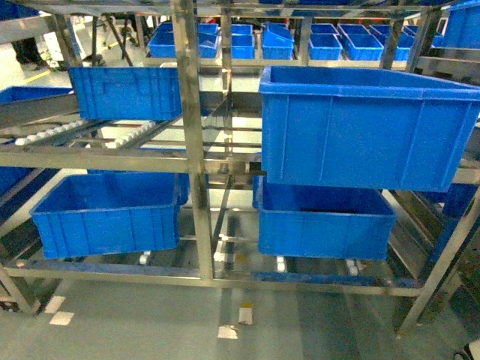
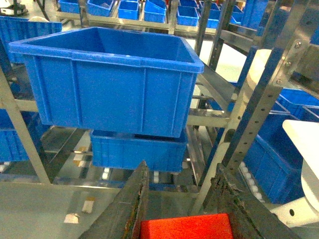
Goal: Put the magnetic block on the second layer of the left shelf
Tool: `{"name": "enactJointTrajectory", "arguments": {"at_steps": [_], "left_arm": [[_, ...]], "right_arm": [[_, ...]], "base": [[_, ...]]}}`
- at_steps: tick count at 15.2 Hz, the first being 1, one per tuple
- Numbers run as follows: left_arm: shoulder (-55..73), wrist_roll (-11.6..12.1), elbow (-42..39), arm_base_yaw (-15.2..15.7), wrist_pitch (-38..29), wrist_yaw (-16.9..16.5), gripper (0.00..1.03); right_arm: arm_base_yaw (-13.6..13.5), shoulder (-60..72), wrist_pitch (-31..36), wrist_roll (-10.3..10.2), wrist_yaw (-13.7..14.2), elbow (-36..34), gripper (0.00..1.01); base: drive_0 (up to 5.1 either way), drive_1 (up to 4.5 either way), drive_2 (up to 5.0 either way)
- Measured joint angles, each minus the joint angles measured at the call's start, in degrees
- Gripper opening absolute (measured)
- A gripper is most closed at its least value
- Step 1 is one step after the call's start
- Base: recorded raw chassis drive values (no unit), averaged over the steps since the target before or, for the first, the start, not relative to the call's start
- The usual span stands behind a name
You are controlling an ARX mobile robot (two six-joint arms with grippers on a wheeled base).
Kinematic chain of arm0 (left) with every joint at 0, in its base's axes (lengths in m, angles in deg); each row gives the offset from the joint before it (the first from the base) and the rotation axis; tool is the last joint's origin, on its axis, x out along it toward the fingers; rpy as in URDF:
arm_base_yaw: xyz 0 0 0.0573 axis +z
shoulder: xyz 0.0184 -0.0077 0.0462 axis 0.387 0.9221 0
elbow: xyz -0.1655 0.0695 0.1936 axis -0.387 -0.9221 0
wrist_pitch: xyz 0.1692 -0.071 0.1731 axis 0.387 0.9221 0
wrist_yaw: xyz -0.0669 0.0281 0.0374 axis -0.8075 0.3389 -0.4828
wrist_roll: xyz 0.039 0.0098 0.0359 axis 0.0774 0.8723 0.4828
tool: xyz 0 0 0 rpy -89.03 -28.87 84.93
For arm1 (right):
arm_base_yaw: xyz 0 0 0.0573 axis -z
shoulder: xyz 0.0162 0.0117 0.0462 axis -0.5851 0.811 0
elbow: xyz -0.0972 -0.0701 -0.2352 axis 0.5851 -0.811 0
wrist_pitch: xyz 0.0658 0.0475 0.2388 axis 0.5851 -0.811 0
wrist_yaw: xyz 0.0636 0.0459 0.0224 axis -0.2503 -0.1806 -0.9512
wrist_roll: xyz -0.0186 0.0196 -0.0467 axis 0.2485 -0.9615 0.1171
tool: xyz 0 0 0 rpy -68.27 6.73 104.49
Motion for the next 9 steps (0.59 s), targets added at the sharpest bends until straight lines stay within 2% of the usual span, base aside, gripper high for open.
{"name": "enactJointTrajectory", "arguments": {"at_steps": [9], "left_arm": [[0.0,0.0,0.0,-0.02,0.2,-0.15,0.98]], "right_arm": [[0.0,0.13,-0.28,0.0,0.0,0.0,0.34]], "base": [[0.0,4.24,-4.3]]}}
